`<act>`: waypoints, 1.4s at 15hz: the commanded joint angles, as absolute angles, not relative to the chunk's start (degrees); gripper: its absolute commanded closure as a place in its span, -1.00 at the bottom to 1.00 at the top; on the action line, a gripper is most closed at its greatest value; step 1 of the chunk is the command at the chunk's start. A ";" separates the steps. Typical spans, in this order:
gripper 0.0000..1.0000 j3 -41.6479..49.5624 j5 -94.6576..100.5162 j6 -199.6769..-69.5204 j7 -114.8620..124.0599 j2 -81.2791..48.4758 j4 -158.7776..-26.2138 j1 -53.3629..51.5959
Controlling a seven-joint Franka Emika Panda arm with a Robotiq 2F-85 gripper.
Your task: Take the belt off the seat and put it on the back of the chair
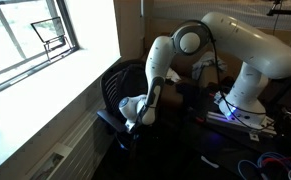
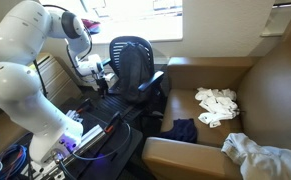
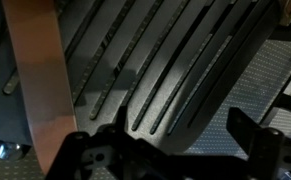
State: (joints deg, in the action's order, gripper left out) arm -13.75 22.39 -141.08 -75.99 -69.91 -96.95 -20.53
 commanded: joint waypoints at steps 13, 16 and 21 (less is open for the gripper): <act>-1.00 -10.54 29.59 -148.98 -58.57 -69.16 -96.72 -24.40; -1.00 -9.20 29.83 -147.92 -55.81 -68.06 -96.87 -26.45; -1.00 -8.74 31.50 -139.17 -54.80 -69.58 -92.64 -28.66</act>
State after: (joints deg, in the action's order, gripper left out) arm -8.68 29.31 -144.33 -53.56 -69.21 -94.88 -27.58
